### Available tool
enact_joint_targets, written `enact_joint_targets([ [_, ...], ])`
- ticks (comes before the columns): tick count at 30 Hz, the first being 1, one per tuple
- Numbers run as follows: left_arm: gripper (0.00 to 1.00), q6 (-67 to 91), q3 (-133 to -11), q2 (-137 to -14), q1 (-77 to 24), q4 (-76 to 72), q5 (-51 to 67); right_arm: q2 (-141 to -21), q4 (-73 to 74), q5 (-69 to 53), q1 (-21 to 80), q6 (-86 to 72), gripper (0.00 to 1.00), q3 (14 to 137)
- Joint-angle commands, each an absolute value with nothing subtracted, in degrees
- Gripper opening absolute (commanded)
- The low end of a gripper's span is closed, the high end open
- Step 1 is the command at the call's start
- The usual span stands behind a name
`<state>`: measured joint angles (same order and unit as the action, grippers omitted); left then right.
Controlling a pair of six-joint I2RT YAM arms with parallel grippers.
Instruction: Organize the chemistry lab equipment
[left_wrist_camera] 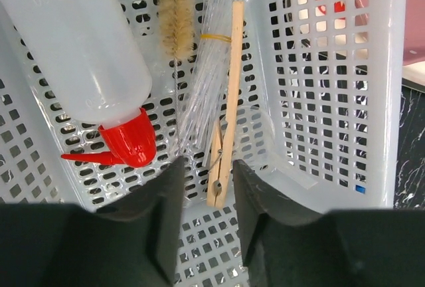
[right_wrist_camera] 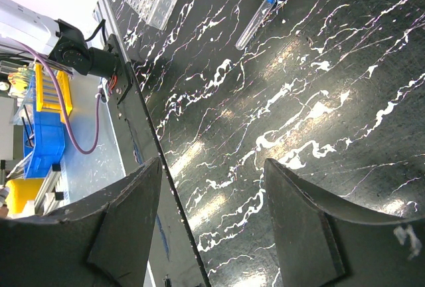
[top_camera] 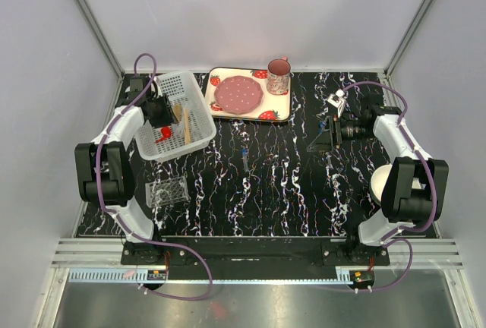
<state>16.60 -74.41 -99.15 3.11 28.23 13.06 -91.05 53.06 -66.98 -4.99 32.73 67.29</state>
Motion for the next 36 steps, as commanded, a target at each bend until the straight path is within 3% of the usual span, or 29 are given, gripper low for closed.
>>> enact_joint_targets([
  [1, 0.45, 17.05, -76.91, -93.71, 3.51, 27.6, 12.48, -90.97, 53.44, -68.29, -5.36, 33.93, 0.69, 69.7],
  [6, 0.7, 16.44, -74.36, -84.57, 3.51, 27.42, 11.25, -90.27, 53.53, -68.2, -5.36, 34.19, 0.69, 69.78],
  [10, 0.81, 16.61, -67.7, -74.9, 3.52, 27.51, 10.99, -89.21, 53.7, -67.85, -5.36, 34.54, 0.69, 69.61],
  [17, 0.82, 22.58, -58.02, -60.92, 2.73, 33.2, 17.05, -87.98, 53.61, -68.11, -5.36, 34.89, 0.69, 69.43],
  [22, 0.82, 29.61, -53.18, -53.54, -8.85, 38.4, 9.97, -87.98, 53.61, -68.55, -5.36, 34.89, 0.69, 69.43],
  [30, 0.82, 44.97, -46.42, -52.64, -27.04, 45.53, -5.09, -88.59, 53.61, -68.55, -5.36, 34.89, 0.69, 69.35],
  [36, 0.78, 52.19, -44.74, -60.81, -36.29, 44.82, -13.34, -89.21, 53.7, -68.47, -5.36, 34.89, 0.69, 69.35],
])
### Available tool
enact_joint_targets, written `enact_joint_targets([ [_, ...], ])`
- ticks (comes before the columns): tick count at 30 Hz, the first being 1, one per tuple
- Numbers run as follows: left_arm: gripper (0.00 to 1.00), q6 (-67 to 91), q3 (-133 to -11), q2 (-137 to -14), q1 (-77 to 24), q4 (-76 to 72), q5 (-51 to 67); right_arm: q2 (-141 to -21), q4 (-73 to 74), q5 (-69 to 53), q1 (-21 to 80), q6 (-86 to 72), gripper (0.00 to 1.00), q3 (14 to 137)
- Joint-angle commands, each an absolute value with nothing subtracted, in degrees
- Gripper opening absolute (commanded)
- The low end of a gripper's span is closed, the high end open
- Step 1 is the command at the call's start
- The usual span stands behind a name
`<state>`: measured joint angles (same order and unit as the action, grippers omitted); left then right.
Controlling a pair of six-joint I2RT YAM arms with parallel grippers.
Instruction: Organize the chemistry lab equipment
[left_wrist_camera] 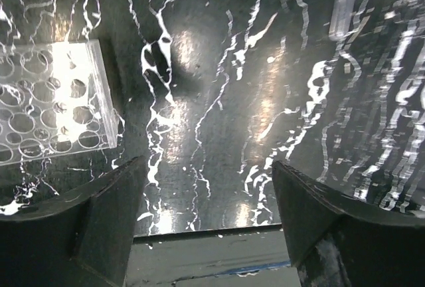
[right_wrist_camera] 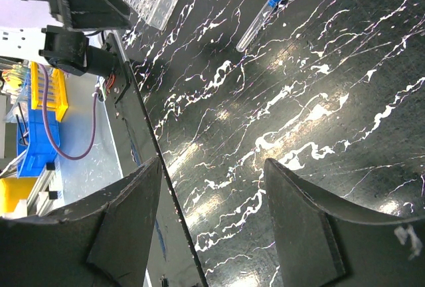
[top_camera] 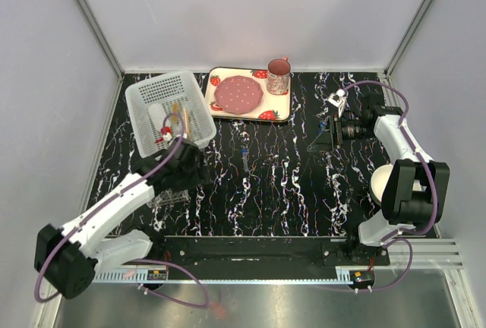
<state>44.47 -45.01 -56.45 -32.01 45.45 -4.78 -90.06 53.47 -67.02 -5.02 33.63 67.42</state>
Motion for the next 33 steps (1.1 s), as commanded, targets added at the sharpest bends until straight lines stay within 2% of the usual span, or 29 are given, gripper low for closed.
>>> enact_joint_targets([
  [1, 0.74, 52.64, -45.0, -62.04, -36.91, 45.09, -15.71, -89.3, 53.7, -68.47, -5.36, 34.89, 0.7, 69.35],
  [3, 0.63, 54.92, -45.79, -65.54, -37.79, 46.14, -18.88, -89.47, 53.7, -68.29, -5.36, 34.98, 0.69, 69.35],
  [6, 0.6, 56.07, -46.84, -68.54, -38.32, 46.14, -21.0, -89.65, 53.79, -68.29, -5.36, 35.07, 0.69, 69.35],
  [7, 0.55, 56.07, -47.11, -68.9, -38.58, 46.14, -22.83, -89.91, 53.7, -68.2, -5.36, 34.98, 0.69, 69.35],
  [11, 0.49, 56.78, -48.07, -70.05, -38.76, 46.84, -26.45, -90.09, 53.88, -68.12, -5.36, 35.16, 0.69, 69.52],
  [24, 0.47, 60.03, -45.79, -71.89, -38.58, 48.25, -32.25, -90.7, 54.32, -68.2, -5.36, 35.51, 0.7, 69.61],
  [33, 0.47, 56.87, -45.62, -74.97, -36.65, 45.36, -31.56, -90.88, 54.67, -68.2, -5.36, 35.68, 0.7, 69.7],
])
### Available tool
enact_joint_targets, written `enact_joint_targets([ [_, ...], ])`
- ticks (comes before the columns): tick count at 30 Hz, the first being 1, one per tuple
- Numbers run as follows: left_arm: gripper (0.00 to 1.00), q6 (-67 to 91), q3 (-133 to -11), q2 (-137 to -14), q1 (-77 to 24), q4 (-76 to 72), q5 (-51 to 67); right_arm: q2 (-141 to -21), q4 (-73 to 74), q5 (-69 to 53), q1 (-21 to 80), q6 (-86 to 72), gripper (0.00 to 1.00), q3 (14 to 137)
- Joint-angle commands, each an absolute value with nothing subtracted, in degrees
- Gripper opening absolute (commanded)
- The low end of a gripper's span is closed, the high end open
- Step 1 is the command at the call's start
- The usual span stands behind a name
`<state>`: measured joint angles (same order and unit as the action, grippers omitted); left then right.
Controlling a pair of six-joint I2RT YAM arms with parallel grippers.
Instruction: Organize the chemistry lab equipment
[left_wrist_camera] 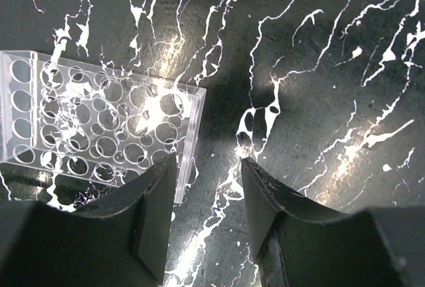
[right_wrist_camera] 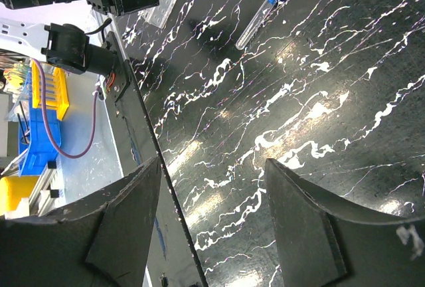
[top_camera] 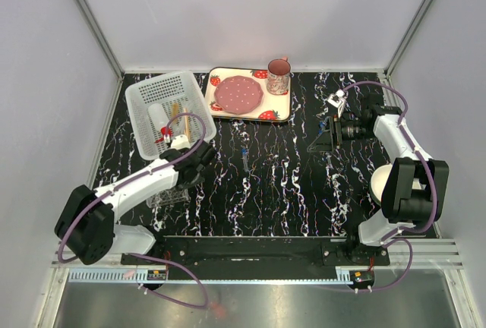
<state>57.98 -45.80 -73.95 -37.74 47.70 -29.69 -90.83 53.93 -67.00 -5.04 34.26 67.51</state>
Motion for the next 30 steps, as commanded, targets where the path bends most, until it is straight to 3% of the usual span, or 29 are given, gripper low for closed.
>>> enact_joint_targets([
  [1, 0.47, 56.78, -45.35, -75.41, -36.3, 44.83, -31.29, -90.88, 54.58, -68.2, -5.36, 35.68, 0.7, 69.7],
  [10, 0.46, 56.95, -42.89, -76.2, -35.33, 42.81, -29.01, -91.23, 54.93, -68.29, -5.36, 35.95, 0.7, 69.87],
  [30, 0.34, 57.57, -41.13, -75.67, -35.6, 42.1, -24.96, -91.32, 55.37, -68.47, -5.36, 36.3, 0.7, 70.14],
])
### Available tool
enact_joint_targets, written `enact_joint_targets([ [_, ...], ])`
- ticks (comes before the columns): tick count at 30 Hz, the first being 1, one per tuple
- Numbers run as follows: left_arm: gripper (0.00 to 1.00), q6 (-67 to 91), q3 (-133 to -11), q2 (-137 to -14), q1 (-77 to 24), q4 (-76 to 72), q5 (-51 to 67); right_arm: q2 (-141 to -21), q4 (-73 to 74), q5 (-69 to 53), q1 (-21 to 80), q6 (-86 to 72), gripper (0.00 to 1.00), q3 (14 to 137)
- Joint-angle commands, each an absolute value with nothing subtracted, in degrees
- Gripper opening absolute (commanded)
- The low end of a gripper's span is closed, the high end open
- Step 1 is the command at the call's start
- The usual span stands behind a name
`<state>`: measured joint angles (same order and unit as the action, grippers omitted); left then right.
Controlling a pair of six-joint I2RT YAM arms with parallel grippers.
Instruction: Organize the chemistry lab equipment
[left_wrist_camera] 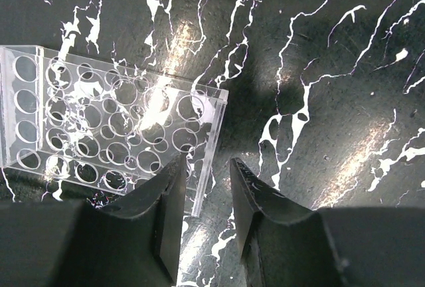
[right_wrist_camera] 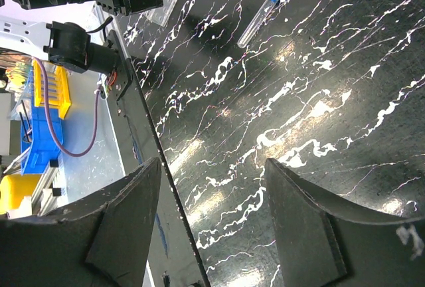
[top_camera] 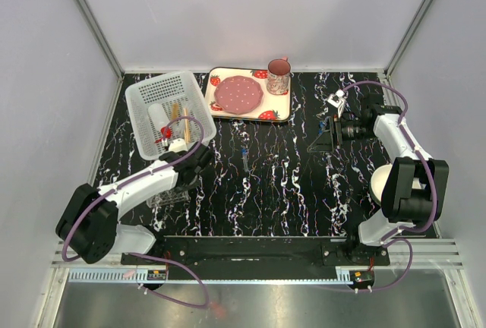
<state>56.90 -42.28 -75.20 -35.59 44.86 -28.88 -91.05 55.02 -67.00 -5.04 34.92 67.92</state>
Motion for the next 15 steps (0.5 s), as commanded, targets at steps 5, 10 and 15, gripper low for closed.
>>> enact_joint_targets([
  [5, 0.28, 57.39, -41.57, -75.94, -36.47, 41.57, -23.73, -91.23, 55.55, -68.55, -5.36, 36.56, 0.7, 70.31],
  [10, 0.26, 58.18, -41.66, -76.73, -37.97, 41.48, -23.12, -91.14, 56.07, -68.55, -5.36, 37.0, 0.7, 70.49],
  [15, 0.22, 58.45, -41.83, -76.9, -39.81, 40.7, -21.54, -91.06, 56.16, -68.64, -5.36, 37.18, 0.7, 70.58],
])
